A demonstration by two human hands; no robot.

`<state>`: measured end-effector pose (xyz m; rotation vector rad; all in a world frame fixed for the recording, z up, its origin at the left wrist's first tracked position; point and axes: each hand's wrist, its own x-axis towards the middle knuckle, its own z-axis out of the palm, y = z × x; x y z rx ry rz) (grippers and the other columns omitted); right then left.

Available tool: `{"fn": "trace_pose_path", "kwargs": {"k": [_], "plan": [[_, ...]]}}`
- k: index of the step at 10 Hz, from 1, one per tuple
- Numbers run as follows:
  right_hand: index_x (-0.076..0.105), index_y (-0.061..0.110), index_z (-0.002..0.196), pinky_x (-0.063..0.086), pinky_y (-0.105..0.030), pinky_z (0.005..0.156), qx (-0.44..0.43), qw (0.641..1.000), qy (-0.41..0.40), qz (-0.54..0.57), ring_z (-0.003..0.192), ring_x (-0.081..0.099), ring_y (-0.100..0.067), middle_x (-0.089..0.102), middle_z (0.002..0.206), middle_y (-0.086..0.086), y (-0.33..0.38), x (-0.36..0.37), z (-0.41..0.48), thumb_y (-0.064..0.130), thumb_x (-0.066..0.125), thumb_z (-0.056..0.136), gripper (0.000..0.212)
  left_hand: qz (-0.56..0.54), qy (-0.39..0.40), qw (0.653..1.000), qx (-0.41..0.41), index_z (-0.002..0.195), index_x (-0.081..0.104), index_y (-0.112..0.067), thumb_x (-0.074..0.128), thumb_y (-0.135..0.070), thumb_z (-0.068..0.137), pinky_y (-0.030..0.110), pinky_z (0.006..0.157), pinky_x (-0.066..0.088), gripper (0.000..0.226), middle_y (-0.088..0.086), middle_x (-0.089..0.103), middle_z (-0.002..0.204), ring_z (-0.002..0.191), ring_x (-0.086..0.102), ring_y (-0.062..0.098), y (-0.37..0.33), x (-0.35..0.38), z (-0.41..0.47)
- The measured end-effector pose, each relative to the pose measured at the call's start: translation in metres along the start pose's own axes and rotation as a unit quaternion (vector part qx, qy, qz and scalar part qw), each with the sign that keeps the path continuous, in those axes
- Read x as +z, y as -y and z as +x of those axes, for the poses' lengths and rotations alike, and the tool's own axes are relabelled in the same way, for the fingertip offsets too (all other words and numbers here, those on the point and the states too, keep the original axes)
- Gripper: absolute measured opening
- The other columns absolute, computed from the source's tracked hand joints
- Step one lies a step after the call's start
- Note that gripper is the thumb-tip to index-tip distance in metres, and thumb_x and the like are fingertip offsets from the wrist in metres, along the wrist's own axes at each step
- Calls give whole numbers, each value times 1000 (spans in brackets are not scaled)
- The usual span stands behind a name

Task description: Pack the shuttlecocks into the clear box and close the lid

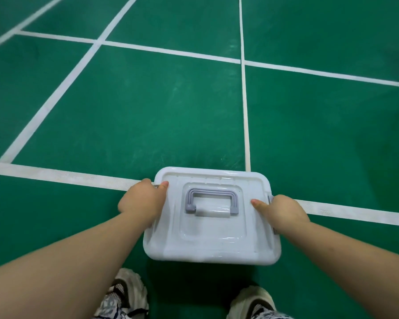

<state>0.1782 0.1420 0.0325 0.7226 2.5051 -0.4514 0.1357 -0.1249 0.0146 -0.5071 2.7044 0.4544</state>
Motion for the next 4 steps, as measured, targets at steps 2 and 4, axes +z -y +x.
{"fn": "trace_pose_path", "kwargs": {"k": [2,4], "plan": [[40,13,118,43,-36,76,-78,988,-124,-47,104,58,-30,59,115,-9,27,-22,-12,47,57,80,53,148,-72,983,84,98,53,-12,38,-36,91,27,62,35,30,9,60,97,83,51,28,-23,-51,4],[39,21,132,29,-43,102,-210,947,-197,-139,118,48,-27,55,126,-5,65,-52,-7,43,46,85,52,210,-150,940,225,112,51,-16,38,-41,89,35,76,37,37,7,58,113,109,45,28,-58,-80,3]]}}
